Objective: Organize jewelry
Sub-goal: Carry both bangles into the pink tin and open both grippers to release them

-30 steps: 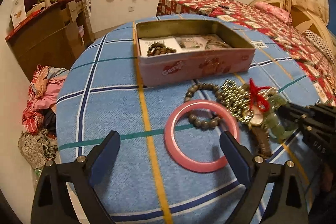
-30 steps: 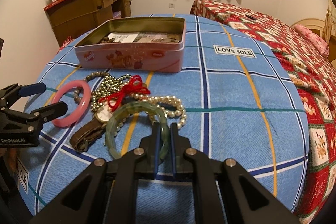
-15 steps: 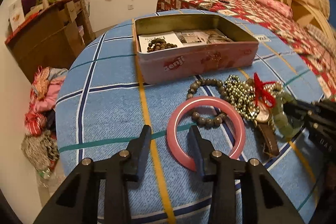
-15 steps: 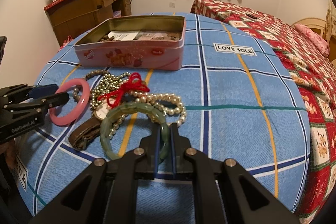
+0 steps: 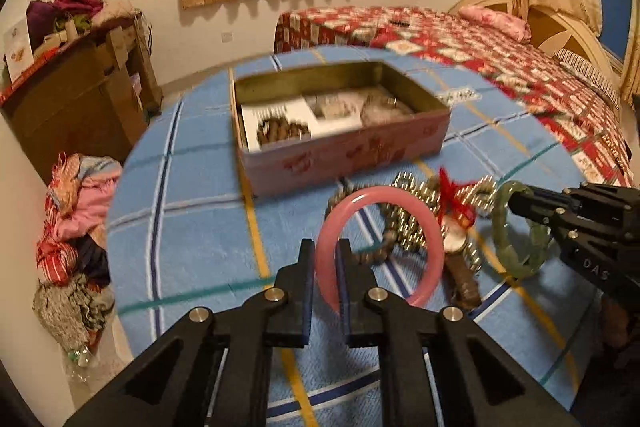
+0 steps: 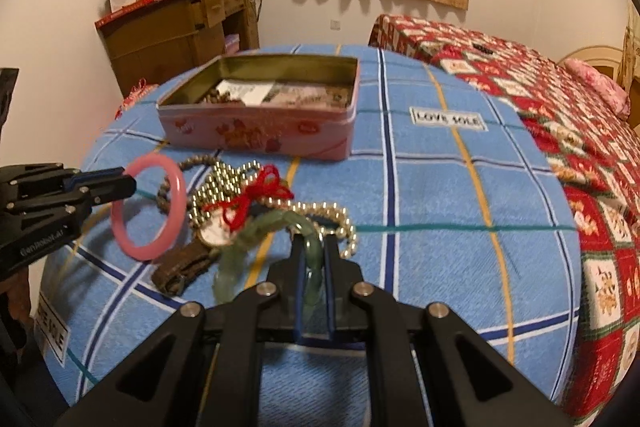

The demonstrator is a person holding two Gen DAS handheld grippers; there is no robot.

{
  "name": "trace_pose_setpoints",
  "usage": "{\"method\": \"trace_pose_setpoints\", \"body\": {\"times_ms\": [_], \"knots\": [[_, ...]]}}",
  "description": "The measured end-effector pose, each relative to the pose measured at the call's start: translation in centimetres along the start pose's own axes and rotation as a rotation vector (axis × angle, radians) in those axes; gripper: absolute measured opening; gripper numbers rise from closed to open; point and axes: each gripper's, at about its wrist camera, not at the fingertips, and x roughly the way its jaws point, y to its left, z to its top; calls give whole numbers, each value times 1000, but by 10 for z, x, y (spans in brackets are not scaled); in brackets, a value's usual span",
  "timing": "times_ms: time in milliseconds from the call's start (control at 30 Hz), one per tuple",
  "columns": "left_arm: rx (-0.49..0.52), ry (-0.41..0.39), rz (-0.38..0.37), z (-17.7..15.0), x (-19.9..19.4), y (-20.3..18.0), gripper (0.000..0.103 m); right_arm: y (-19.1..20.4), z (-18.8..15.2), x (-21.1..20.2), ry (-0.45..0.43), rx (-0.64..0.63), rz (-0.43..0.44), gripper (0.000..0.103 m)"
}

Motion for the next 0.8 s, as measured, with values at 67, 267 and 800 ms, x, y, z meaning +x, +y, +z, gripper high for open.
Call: {"method": "trace_pose_setpoints", "body": {"times_ms": [67, 267, 800], "knots": [[-1, -17, -3, 5, -6, 1, 10, -1, 4, -2, -11, 3, 3, 9], [12, -50, -7, 17, -14, 0, 10, -2, 11, -6, -29, -2, 10, 9], [-11, -103, 2, 80, 6, 22, 10, -10, 73, 3, -81, -24, 46, 9]]}}
